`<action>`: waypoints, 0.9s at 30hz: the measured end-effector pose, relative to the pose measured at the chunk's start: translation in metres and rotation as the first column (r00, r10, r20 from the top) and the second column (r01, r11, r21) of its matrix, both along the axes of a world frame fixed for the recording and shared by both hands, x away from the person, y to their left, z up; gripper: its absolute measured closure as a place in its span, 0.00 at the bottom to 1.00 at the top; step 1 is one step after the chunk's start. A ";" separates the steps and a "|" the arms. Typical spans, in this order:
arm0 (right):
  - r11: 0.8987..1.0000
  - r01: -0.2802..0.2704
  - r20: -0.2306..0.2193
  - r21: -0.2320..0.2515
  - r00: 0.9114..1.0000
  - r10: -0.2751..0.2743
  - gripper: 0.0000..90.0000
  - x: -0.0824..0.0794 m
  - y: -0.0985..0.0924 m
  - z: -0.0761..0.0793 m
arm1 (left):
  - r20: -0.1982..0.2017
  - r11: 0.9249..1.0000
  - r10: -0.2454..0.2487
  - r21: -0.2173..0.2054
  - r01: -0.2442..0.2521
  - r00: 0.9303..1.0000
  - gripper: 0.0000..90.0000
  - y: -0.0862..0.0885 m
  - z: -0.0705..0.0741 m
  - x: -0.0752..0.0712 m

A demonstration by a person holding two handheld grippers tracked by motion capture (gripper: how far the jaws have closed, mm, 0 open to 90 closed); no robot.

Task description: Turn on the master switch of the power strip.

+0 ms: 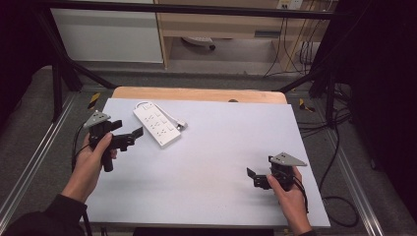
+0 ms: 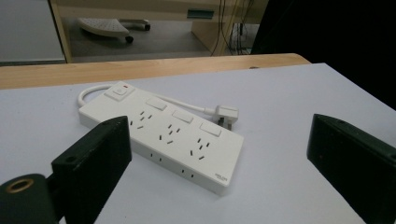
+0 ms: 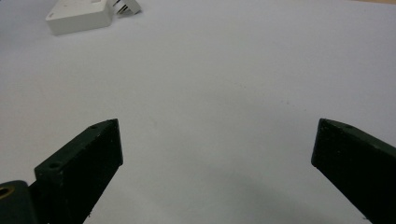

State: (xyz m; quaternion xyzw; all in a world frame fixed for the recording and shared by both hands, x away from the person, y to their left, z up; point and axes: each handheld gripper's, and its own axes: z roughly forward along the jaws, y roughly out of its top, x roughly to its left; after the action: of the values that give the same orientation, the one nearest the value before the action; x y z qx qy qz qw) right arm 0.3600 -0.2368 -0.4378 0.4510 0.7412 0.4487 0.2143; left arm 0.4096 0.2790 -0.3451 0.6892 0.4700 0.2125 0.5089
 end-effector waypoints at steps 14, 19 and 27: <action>1.000 0.001 -0.002 -0.001 1.000 -0.001 0.03 0.000 -0.001 0.000 | 0.009 1.000 0.004 -0.008 -0.004 1.000 0.07 0.020 0.002 -0.028; 1.000 0.004 -0.002 0.001 1.000 -0.004 0.03 -0.001 -0.001 0.000 | 0.009 1.000 0.008 -0.016 -0.008 1.000 0.07 0.028 -0.001 -0.038; 1.000 0.006 -0.001 -0.001 1.000 -0.006 0.03 0.000 -0.002 0.000 | 0.020 1.000 0.018 -0.003 -0.018 1.000 0.06 0.039 -0.007 -0.052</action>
State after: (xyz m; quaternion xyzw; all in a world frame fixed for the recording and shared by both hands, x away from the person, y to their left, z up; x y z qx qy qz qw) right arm 0.3598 -0.2385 -0.4381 0.4531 0.7402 0.4476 0.2155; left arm 0.3580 0.3183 -0.3523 0.6820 0.4714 0.2232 0.5127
